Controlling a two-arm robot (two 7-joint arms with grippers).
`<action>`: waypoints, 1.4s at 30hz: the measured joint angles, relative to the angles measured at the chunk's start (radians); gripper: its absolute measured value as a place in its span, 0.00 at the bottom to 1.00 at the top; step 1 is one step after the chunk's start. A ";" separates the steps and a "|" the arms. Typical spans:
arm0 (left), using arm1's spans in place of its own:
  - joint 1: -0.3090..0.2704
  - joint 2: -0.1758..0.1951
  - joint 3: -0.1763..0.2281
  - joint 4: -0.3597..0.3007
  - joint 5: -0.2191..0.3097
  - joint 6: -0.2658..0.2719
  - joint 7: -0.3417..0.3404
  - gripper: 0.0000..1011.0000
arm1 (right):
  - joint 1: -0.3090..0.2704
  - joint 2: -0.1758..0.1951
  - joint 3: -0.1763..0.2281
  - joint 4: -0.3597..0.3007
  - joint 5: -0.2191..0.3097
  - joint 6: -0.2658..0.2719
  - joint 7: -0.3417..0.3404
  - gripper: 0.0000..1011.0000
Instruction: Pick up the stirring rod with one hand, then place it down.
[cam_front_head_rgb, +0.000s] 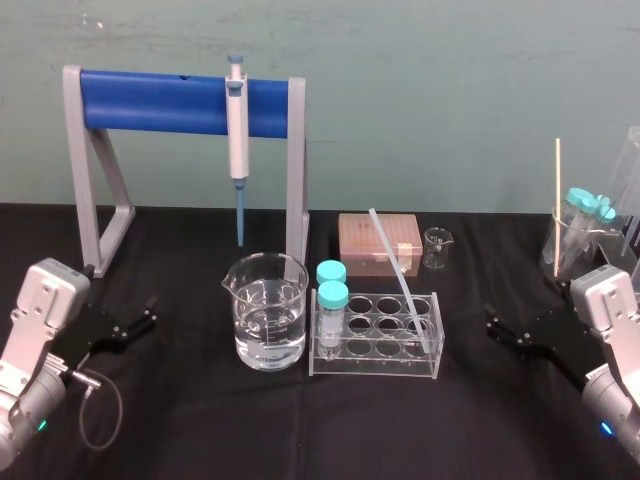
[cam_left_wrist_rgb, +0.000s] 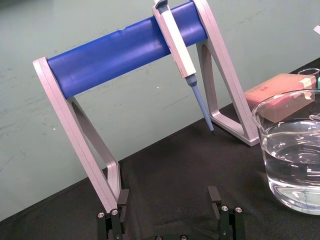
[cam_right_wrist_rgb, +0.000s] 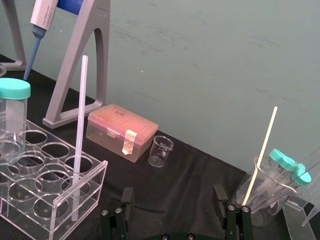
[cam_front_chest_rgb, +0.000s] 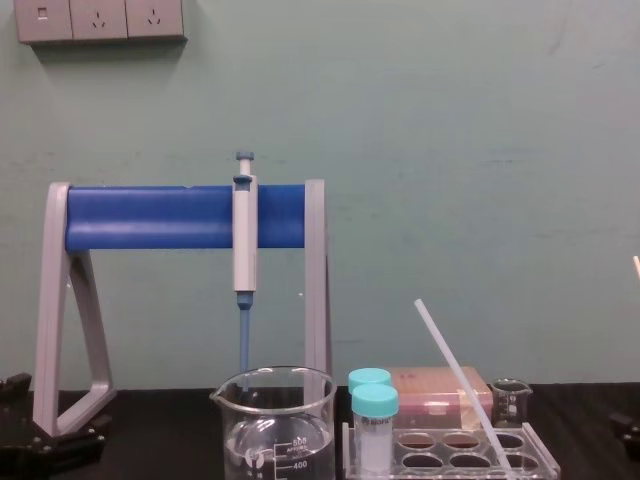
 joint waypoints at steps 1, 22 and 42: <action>0.000 0.000 0.000 0.000 0.000 0.000 0.000 0.99 | 0.000 0.000 0.000 0.000 0.000 0.000 0.000 0.99; 0.000 0.000 0.000 0.000 0.000 0.000 0.000 0.99 | 0.000 0.000 0.000 0.000 0.000 0.000 0.000 0.99; 0.000 0.000 0.000 0.000 0.000 0.000 0.000 0.99 | 0.000 0.000 0.000 0.000 0.000 0.000 0.000 0.99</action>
